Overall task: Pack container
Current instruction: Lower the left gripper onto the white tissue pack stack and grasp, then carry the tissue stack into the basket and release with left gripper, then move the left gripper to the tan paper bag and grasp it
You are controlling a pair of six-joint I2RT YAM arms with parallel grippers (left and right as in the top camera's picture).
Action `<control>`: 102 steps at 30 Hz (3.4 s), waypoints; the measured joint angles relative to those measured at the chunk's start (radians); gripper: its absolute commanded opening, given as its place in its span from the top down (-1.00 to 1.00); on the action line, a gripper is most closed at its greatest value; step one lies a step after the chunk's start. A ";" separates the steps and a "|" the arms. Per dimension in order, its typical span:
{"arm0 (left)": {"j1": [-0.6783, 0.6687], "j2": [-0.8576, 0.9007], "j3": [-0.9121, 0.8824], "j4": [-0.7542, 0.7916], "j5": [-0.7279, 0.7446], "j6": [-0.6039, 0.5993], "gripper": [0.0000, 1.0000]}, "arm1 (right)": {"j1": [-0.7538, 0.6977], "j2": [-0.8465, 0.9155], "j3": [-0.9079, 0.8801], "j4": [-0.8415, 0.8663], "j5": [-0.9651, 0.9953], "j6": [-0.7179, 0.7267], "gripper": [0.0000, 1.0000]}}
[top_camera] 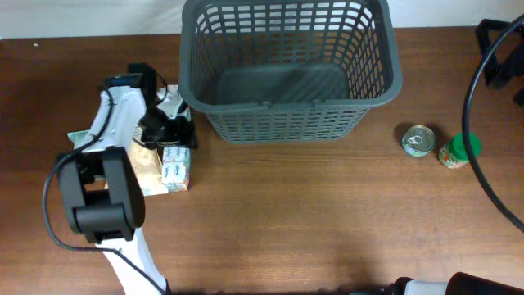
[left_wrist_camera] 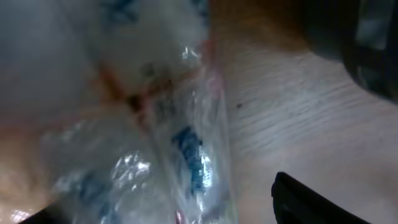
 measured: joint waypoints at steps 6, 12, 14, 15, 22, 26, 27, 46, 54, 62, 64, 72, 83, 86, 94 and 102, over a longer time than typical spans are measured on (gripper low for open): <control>-0.014 0.049 0.002 0.033 -0.012 -0.013 0.96 | 0.000 0.028 0.000 0.000 0.000 0.000 -0.98; -0.006 0.054 0.026 0.016 -0.012 -0.039 0.97 | 0.000 0.042 0.000 0.000 0.000 0.000 -0.98; 0.003 0.068 0.069 -0.015 -0.015 -0.058 0.97 | 0.000 0.045 0.000 0.000 0.000 0.000 -0.98; 0.015 0.076 0.114 -0.043 -0.020 -0.068 0.96 | 0.000 0.047 0.000 0.000 0.000 0.000 -0.98; 0.080 0.044 0.557 -0.076 -0.030 -0.066 0.96 | 0.000 0.050 -0.001 0.000 0.000 0.000 -0.98; 0.048 -0.053 0.835 -0.071 0.017 0.106 0.96 | 0.000 0.050 -0.001 0.000 0.000 0.000 -0.98; 0.031 -0.076 0.868 -0.069 0.023 0.156 0.96 | 0.000 0.050 -0.001 0.000 0.000 0.000 -0.98; -0.476 0.151 0.980 -0.028 -0.064 1.036 0.97 | 0.000 0.051 -0.001 0.000 0.000 0.000 -0.98; -0.476 0.360 0.969 0.007 -0.236 1.044 0.97 | 0.000 0.051 -0.001 0.000 0.000 0.000 -0.98; -0.476 0.442 0.969 0.084 -0.338 1.038 -0.98 | 0.000 0.050 -0.001 0.000 0.000 0.000 -0.98; -0.476 0.441 0.970 0.087 -0.352 0.993 -0.98 | 0.000 0.050 -0.001 0.000 0.000 0.000 -0.98; -0.475 0.248 0.971 0.042 -0.379 0.560 -0.98 | 0.000 0.051 -0.001 0.000 0.000 0.000 -0.98; -0.245 -0.239 1.043 -0.370 -0.384 0.231 -0.99 | 0.000 0.051 -0.001 -0.001 0.000 0.000 -0.98; -0.112 -0.184 1.004 -0.471 -0.380 0.064 -0.99 | 0.000 0.051 -0.001 0.000 0.000 0.000 -0.98; 0.149 -0.030 0.630 -0.444 -0.268 -0.106 -1.00 | 0.000 0.051 -0.001 0.000 0.000 0.000 -0.98; 0.192 0.015 0.195 -0.169 -0.261 -0.069 -0.99 | 0.000 0.051 -0.001 0.000 0.000 0.000 -0.98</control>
